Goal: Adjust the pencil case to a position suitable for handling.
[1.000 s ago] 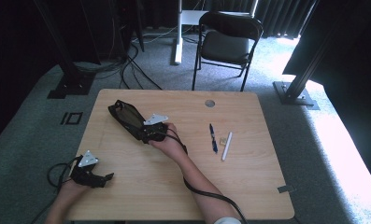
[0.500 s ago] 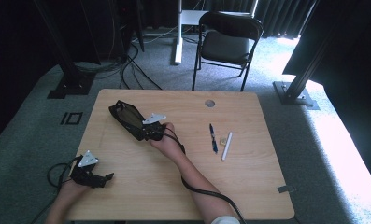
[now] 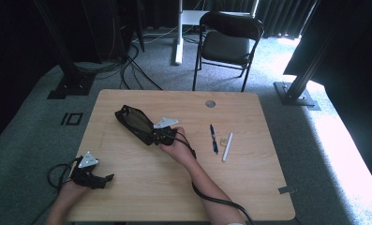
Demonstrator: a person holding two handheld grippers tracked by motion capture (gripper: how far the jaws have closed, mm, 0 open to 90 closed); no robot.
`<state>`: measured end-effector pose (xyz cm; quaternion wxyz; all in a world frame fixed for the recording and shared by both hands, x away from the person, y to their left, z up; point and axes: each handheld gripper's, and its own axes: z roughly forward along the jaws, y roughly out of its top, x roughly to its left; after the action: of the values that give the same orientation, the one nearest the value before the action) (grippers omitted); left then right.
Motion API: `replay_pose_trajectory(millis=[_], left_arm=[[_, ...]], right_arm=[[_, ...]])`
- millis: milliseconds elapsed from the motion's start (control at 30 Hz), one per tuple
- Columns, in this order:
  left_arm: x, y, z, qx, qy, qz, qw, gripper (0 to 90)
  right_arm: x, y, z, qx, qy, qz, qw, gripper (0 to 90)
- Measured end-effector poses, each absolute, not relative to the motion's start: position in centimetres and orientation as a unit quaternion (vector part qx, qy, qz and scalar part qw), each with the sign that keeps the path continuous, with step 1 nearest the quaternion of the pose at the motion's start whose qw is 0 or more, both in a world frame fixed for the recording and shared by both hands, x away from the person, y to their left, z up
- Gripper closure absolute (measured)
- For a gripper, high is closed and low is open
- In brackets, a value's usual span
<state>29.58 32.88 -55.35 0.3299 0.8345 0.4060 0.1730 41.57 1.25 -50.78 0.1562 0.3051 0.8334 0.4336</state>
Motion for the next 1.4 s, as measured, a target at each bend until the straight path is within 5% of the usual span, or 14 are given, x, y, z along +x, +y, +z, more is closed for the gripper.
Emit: replay_pose_trajectory(millis=[1400], left_arm=[[29.5,32.9,-55.4,0.834,0.408,0.174,0.330,2.1]], right_arm=[[32.8,-12.5,-51.0,0.340,0.822,0.426,0.163,73.4]])
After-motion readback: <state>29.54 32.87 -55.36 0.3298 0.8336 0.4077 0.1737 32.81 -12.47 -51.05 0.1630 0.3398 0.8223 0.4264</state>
